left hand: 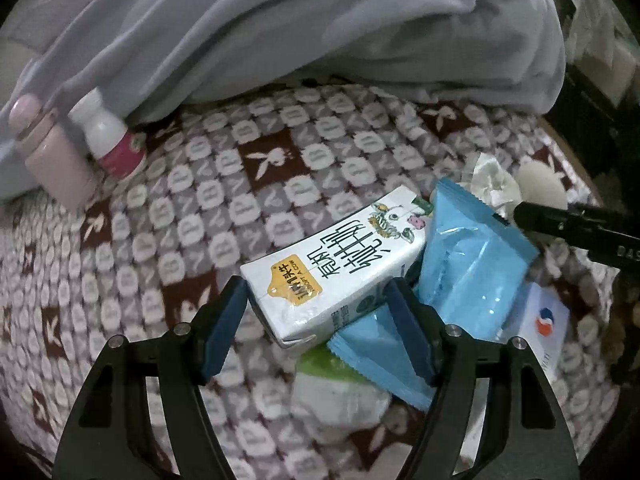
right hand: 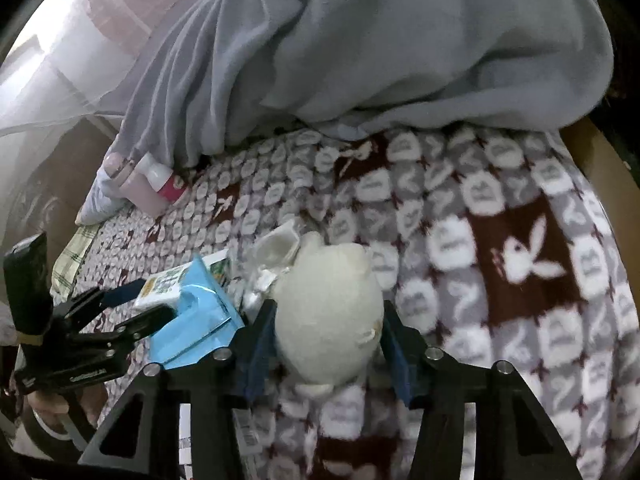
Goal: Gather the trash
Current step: 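Grasp the white milk carton with the left tool while the right tool grasps the cream plush bear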
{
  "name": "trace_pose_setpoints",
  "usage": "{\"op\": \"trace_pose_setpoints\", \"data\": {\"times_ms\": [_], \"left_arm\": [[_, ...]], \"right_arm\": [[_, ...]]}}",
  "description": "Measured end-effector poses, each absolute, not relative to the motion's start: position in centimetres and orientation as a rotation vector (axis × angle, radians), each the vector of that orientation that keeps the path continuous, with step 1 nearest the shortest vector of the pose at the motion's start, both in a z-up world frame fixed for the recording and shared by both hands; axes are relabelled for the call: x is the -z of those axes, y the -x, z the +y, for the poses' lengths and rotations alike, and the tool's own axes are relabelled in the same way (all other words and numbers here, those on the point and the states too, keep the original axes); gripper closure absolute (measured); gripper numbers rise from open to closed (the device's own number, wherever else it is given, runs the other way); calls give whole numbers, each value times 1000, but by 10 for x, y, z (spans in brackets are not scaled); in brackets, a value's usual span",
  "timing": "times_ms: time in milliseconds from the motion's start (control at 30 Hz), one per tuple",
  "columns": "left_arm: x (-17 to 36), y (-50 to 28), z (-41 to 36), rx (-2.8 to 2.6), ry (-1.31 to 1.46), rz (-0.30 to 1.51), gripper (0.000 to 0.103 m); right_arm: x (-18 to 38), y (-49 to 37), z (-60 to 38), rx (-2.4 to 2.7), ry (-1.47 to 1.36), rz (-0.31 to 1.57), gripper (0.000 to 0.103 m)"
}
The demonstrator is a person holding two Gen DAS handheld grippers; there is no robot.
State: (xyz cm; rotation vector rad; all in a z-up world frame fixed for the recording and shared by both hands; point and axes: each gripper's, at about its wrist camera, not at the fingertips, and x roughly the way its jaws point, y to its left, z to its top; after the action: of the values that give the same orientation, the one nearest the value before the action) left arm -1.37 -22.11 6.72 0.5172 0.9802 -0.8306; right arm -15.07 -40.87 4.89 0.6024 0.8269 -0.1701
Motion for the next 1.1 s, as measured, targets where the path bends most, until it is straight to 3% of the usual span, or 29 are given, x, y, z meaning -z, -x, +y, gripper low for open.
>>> {"op": "trace_pose_setpoints", "data": {"times_ms": [100, 167, 200, 400, 667, 700, 733, 800, 1100], "left_arm": [[-66, 12, -227, 831, -515, 985, 34], [-66, 13, -226, 829, -492, 998, 54], [-66, 14, -224, 829, -479, 1017, 84], [-71, 15, -193, 783, -397, 1054, 90], [-96, 18, -172, 813, -326, 1004, 88], [-96, 19, -176, 826, -333, 1006, 75], [-95, 19, -182, 836, -350, 1001, 50], [-93, 17, -195, 834, -374, 965, 31], [-58, -1, -258, 867, -584, 976, 31]], "right_arm": [[-52, 150, -406, 167, -571, 820, 60], [-57, 155, -404, 174, -555, 801, 61], [-61, 160, -405, 179, -549, 789, 61], [-85, 206, -412, 195, -535, 754, 61], [-94, 251, -423, 209, -576, 756, 61], [-91, 253, -424, 203, -590, 763, 61], [-89, 254, -425, 199, -598, 768, 61], [-84, 253, -426, 192, -612, 783, 61], [-62, 253, -438, 186, -639, 820, 61]]}}
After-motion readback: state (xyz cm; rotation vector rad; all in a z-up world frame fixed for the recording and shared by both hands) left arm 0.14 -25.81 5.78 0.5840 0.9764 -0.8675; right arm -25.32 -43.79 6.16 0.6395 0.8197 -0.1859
